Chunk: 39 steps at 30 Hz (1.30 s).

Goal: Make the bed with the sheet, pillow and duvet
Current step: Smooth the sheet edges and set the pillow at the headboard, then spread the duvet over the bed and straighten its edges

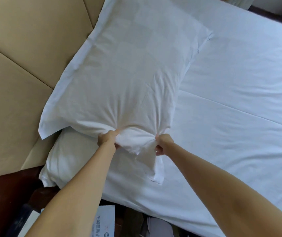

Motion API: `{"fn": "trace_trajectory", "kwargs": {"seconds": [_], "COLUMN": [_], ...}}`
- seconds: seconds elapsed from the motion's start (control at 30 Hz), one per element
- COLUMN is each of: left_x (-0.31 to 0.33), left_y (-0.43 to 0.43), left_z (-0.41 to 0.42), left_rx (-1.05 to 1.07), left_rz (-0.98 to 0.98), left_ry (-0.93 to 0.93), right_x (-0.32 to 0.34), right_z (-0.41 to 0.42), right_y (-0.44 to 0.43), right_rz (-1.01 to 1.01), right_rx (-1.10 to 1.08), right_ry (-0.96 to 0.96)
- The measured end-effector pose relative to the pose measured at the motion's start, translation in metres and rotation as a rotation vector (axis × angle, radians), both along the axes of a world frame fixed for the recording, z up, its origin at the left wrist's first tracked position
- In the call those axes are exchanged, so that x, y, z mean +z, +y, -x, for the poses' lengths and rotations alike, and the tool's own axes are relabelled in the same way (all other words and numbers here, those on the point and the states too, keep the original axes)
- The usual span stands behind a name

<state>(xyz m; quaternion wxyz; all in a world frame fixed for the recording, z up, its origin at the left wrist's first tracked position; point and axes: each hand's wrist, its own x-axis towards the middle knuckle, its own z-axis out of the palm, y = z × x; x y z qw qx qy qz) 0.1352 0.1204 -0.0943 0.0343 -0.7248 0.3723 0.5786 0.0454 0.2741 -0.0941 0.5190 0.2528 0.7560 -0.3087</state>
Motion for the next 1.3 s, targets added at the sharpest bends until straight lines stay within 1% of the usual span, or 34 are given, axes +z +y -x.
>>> {"fn": "trace_trajectory", "kwargs": {"seconds": [0.07, 0.1, 0.13, 0.17, 0.2, 0.23, 0.33, 0.4, 0.47, 0.5, 0.53, 0.57, 0.6, 0.67, 0.7, 0.73, 0.8, 0.83, 0.93, 1.0, 1.13, 1.3], "left_x": [0.008, 0.013, 0.018, 0.024, 0.029, 0.035, 0.052, 0.055, 0.046, 0.039, 0.033, 0.027, 0.023, 0.022, 0.023, 0.026, 0.036, 0.043, 0.067, 0.084, 0.118, 0.172], "left_y": [-0.001, -0.004, -0.006, -0.008, -0.009, -0.008, -0.002, 0.0, -0.001, -0.002, -0.004, -0.005, -0.006, -0.007, -0.006, -0.005, 0.001, 0.005, 0.023, 0.039, 0.081, 0.165], "left_z": [-0.001, 0.001, 0.004, 0.008, 0.016, 0.026, 0.069, 0.091, 0.1, 0.1, 0.098, 0.095, 0.091, 0.085, 0.084, 0.085, 0.091, 0.094, 0.102, 0.104, 0.102, 0.107], "left_rx": [-0.261, -0.432, -0.592, -0.728, -0.819, -0.861, -0.888, -0.956, -1.113, -1.206, -1.289, -1.358, -1.416, -1.496, -1.509, -1.508, -1.48, -1.458, -1.34, -1.281, -1.271, -1.264], "left_rz": [-0.028, 0.013, 0.1, 0.239, 0.403, 0.547, 0.828, 0.976, 1.051, 1.046, 1.025, 0.996, 0.962, 0.885, 0.839, 0.787, 0.691, 0.648, 0.544, 0.54, 0.551, 0.607], "left_ry": [-0.091, -0.158, -0.23, -0.294, -0.336, -0.327, -0.139, -0.049, -0.022, -0.034, -0.06, -0.099, -0.14, -0.209, -0.23, -0.246, -0.261, -0.253, -0.195, -0.144, -0.031, 0.1], "right_x": [0.005, 0.008, 0.013, 0.015, 0.016, 0.017, 0.025, 0.028, 0.027, 0.026, 0.026, 0.023, 0.022, 0.017, 0.018, 0.02, 0.026, 0.029, 0.041, 0.054, 0.088, 0.14], "right_z": [0.008, 0.013, 0.018, 0.024, 0.029, 0.034, 0.052, 0.063, 0.074, 0.078, 0.081, 0.085, 0.088, 0.097, 0.1, 0.1, 0.097, 0.095, 0.089, 0.087, 0.081, 0.067], "right_y": [0.002, 0.003, 0.004, 0.005, 0.006, 0.005, -0.006, -0.017, -0.025, -0.028, -0.03, -0.031, -0.031, -0.024, -0.019, -0.013, 0.001, 0.009, 0.026, 0.036, 0.073, 0.163], "right_rz": [-0.029, -0.048, -0.071, -0.086, -0.091, -0.094, -0.043, 0.018, 0.057, 0.07, 0.072, 0.063, 0.04, -0.044, -0.074, -0.094, -0.13, -0.14, -0.116, -0.081, -0.025, -0.001], "right_rx": [0.056, 0.094, 0.15, 0.201, 0.237, 0.26, 0.369, 0.542, 0.74, 0.83, 0.903, 0.941, 0.921, 0.82, 0.797, 0.819, 0.881, 0.852, 0.751, 0.696, 0.545, 0.378], "right_ry": [-0.013, 0.021, 0.076, 0.153, 0.25, 0.347, 0.636, 0.827, 0.996, 1.025, 0.985, 0.886, 0.732, 0.46, 0.374, 0.334, 0.335, 0.342, 0.44, 0.493, 0.629, 0.766]}}
